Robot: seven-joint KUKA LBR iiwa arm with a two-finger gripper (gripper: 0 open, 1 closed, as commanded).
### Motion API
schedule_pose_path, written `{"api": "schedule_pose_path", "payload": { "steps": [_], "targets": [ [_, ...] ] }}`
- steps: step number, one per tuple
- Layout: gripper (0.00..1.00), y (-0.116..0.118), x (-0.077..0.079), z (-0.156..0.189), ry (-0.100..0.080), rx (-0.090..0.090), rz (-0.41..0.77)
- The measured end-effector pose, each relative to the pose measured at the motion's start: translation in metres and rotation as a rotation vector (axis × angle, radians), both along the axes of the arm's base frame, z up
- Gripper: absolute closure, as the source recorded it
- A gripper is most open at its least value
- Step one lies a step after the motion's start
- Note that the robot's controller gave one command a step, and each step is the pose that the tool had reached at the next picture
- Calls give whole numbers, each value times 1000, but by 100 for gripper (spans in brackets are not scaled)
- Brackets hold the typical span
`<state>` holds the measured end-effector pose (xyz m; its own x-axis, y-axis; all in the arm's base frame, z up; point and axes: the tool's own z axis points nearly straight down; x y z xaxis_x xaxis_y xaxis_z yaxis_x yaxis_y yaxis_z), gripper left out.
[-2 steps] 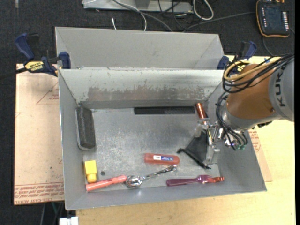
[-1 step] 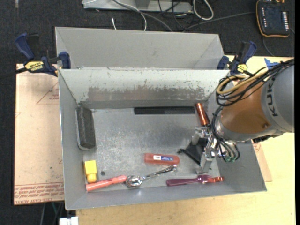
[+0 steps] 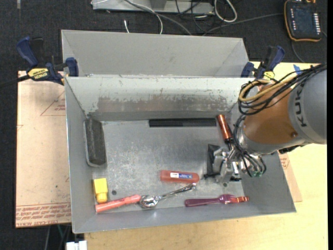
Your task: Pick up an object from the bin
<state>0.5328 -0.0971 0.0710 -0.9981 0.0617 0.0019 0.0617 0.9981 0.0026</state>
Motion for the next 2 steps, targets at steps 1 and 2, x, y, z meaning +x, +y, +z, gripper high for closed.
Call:
{"api": "schedule_pose_path", "payload": {
  "steps": [1, 2],
  "targets": [
    [100, 0, 0, 0, 0, 0, 1],
    [100, 0, 0, 6, 0, 1, 1]
  ]
}}
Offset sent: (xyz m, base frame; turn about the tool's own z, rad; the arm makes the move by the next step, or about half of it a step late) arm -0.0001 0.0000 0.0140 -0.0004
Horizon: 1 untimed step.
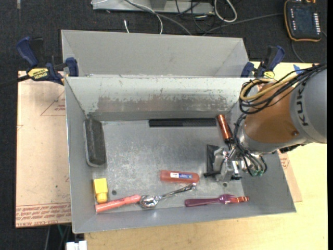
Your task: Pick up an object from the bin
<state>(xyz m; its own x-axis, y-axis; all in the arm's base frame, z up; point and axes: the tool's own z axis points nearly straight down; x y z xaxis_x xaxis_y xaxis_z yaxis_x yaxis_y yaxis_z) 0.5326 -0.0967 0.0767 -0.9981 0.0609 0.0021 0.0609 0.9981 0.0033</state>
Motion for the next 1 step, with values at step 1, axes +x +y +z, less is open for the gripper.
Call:
{"api": "schedule_pose_path", "payload": {
  "steps": [1],
  "targets": [
    [100, 0, 0, 18, -1, 0, 0]
  ]
}}
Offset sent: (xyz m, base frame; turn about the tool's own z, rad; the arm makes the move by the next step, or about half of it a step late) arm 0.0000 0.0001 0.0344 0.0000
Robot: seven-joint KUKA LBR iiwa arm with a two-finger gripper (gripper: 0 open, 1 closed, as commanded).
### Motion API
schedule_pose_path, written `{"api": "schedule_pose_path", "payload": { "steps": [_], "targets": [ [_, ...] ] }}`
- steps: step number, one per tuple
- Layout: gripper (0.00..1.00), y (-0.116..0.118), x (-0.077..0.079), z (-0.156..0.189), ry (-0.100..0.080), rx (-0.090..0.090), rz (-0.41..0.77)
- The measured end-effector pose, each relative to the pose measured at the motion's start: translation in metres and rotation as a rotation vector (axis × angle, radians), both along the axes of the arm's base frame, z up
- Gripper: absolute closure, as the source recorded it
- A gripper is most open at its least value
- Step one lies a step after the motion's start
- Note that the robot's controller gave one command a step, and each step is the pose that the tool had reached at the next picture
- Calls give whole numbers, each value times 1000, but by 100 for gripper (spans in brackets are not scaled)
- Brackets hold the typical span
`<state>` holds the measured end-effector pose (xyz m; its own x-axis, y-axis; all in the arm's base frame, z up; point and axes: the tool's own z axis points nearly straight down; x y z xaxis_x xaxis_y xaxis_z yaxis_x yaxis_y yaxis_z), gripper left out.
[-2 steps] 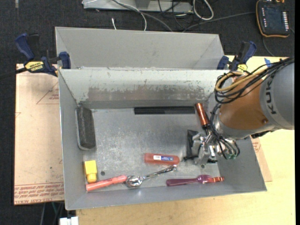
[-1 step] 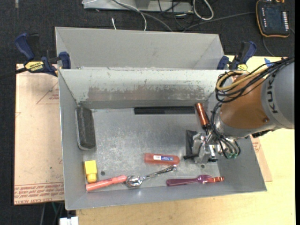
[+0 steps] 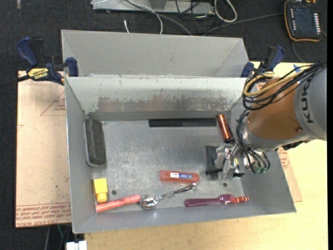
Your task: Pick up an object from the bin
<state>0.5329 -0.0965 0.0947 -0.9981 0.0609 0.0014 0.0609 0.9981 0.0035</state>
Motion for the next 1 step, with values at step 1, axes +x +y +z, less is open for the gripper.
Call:
{"api": "schedule_pose_path", "payload": {
  "steps": [1],
  "targets": [
    [100, 0, 0, 12, -1, 0, 0]
  ]
}}
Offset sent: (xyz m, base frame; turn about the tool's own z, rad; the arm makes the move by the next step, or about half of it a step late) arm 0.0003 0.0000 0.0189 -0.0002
